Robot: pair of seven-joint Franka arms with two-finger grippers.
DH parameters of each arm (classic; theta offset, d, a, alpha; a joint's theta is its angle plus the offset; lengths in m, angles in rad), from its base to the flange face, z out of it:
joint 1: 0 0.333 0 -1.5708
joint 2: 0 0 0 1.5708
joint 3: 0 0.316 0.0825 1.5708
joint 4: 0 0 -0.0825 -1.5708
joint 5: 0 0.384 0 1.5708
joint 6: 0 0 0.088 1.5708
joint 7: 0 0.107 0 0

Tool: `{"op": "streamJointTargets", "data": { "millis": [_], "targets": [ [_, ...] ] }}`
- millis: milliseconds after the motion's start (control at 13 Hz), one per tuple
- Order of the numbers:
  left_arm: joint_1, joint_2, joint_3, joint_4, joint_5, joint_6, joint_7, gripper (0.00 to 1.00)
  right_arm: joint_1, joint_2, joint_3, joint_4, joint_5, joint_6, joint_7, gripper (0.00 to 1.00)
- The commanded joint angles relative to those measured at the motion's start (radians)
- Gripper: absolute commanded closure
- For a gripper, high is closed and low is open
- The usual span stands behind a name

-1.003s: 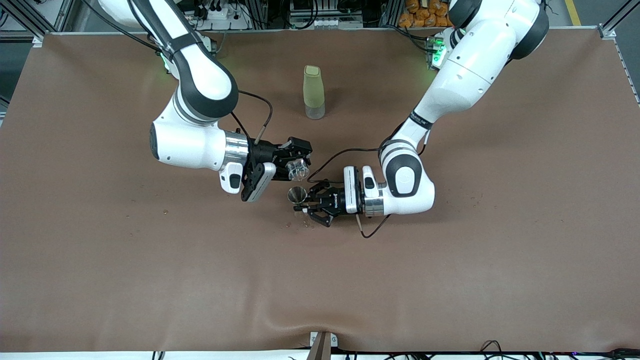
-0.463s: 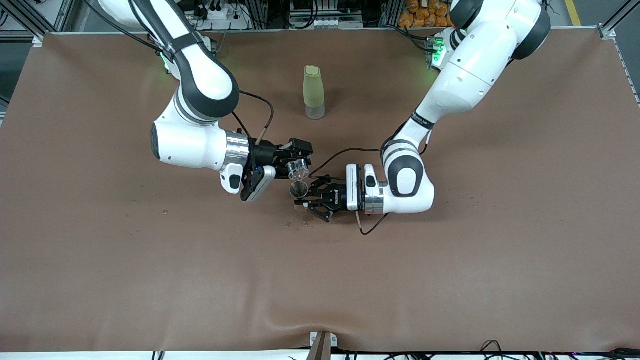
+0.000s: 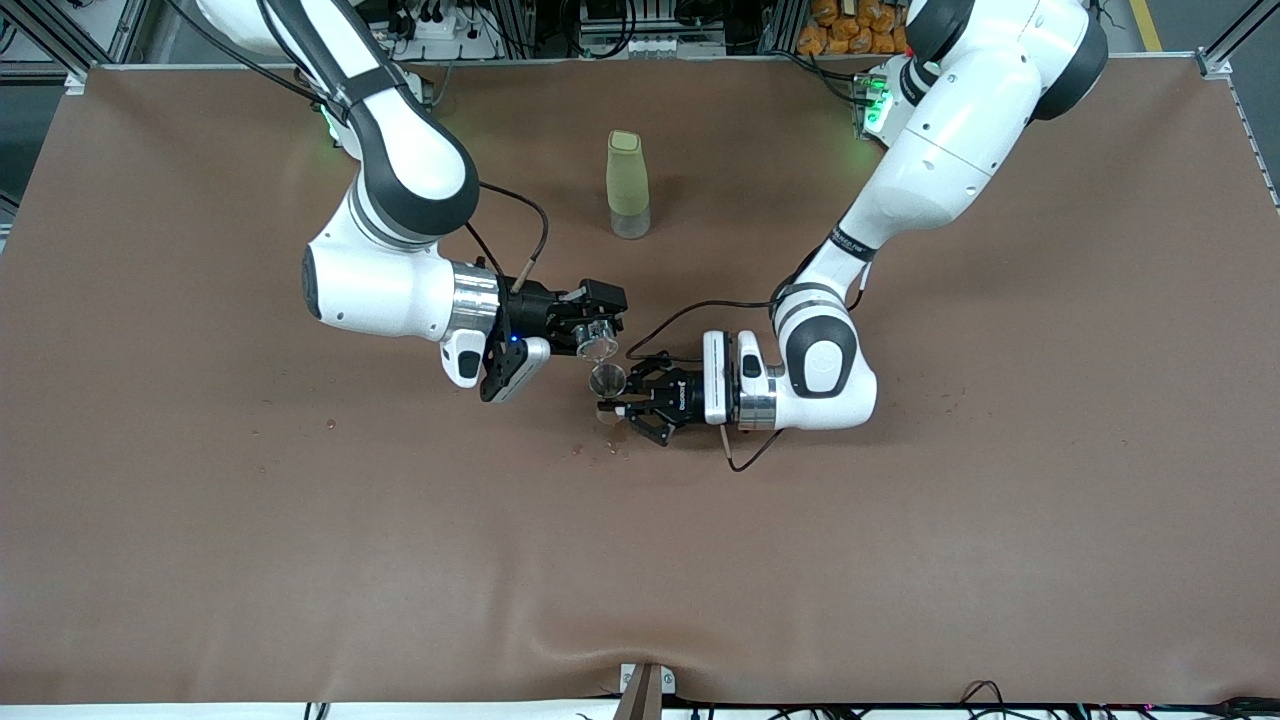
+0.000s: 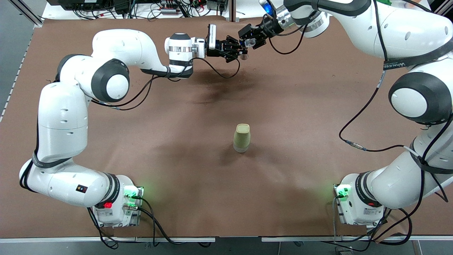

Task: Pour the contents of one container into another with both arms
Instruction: 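Tilt the beaker with the right gripper over the jigger's open rim, then pour the liquid into the jigger, then turn the beaker upright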

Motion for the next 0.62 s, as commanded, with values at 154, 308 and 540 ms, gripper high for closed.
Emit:
{"op": "streamJointTargets", "data": {
  "millis": [154, 308, 540],
  "targets": [
    [0.005, -0.033, -0.005, -0.038, -0.029, -0.008, 0.020, 1.00, 0.017, -0.005, -0.004, 0.000, 0.002, 0.004, 0.042, 1.00],
    [0.007, -0.035, -0.007, -0.038, -0.029, -0.008, 0.017, 1.00, 0.017, -0.005, -0.004, 0.002, 0.002, 0.001, 0.085, 1.00],
    [0.008, -0.035, -0.005, -0.040, -0.029, -0.008, 0.016, 1.00, 0.017, -0.003, -0.004, 0.000, 0.004, -0.004, 0.105, 1.00]
  ]
}}
